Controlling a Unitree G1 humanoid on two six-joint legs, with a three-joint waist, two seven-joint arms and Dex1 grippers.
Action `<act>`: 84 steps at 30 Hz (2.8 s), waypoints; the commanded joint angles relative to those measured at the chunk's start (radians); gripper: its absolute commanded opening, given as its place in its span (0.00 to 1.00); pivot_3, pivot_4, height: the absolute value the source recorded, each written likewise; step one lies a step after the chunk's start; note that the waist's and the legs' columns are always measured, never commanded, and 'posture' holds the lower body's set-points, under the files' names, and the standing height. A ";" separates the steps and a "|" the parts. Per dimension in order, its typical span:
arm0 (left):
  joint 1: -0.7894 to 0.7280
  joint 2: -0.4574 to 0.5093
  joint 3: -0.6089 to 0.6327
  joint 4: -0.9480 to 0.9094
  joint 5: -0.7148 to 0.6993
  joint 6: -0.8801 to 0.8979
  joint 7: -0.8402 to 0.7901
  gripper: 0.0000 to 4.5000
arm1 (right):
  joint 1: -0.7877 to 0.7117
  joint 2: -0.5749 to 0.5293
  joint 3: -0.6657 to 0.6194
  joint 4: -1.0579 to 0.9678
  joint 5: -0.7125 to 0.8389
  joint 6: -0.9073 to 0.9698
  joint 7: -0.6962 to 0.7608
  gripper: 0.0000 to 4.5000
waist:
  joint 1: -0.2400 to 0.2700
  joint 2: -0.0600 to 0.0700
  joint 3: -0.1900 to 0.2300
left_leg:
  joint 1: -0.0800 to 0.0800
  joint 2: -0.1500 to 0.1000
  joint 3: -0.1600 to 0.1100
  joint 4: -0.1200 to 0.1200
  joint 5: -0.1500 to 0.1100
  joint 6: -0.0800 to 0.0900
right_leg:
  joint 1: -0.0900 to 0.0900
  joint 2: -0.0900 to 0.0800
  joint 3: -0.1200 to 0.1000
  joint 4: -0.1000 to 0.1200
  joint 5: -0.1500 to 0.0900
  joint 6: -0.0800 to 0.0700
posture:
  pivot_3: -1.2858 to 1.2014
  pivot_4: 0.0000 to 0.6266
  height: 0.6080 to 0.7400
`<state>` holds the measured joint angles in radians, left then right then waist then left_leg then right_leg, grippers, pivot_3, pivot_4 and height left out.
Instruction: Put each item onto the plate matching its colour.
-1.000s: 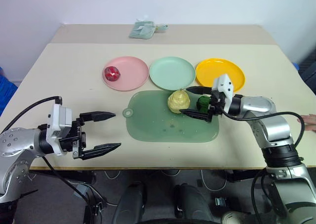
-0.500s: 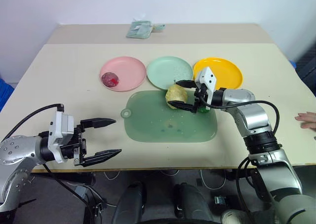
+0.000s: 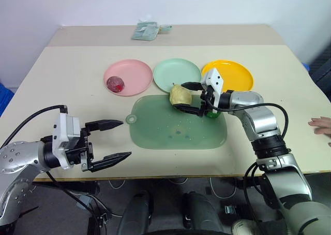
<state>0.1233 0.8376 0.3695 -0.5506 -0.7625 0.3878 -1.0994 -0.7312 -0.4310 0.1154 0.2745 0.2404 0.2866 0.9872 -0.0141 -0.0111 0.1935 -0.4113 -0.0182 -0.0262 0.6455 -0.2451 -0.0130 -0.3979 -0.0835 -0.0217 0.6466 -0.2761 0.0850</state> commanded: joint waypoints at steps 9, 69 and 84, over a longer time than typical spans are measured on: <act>0.012 0.000 0.011 -0.025 -0.011 -0.004 -0.001 0.98 | -0.067 0.042 0.006 -0.002 -0.052 0.151 -0.129 1.00 | 0.000 0.000 0.000 | 0.000 0.000 0.000 -0.001 0.000 0.000 | -0.001 0.000 0.000 0.000 0.000 0.000 | 0.52 0.24 1.00; 0.091 -0.066 0.014 -0.078 0.008 -0.043 0.082 1.00 | -0.474 -0.049 -0.228 1.033 -0.212 -0.405 -0.413 0.99 | -0.026 0.007 0.004 | -0.009 0.000 0.007 0.001 0.001 0.000 | -0.011 0.004 0.006 0.003 0.002 0.003 | 0.52 0.24 1.00; 0.039 -0.062 -0.041 -0.037 0.014 -0.040 0.064 1.00 | -0.075 -0.200 -0.303 0.253 0.086 0.024 0.079 0.99 | -0.004 0.007 0.004 | -0.006 0.002 0.007 0.001 0.000 0.001 | -0.008 0.005 0.006 0.003 0.003 0.003 | 0.52 0.24 1.00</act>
<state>0.1723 0.7730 0.3273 -0.5842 -0.7491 0.3613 -1.0261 -0.8560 -0.6101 -0.1741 0.7027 0.2566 0.2106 1.0294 -0.0177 -0.0044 0.1975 -0.4176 -0.0161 -0.0192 0.6469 -0.2452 -0.0114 -0.4061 -0.0789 -0.0162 0.6494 -0.2735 0.0880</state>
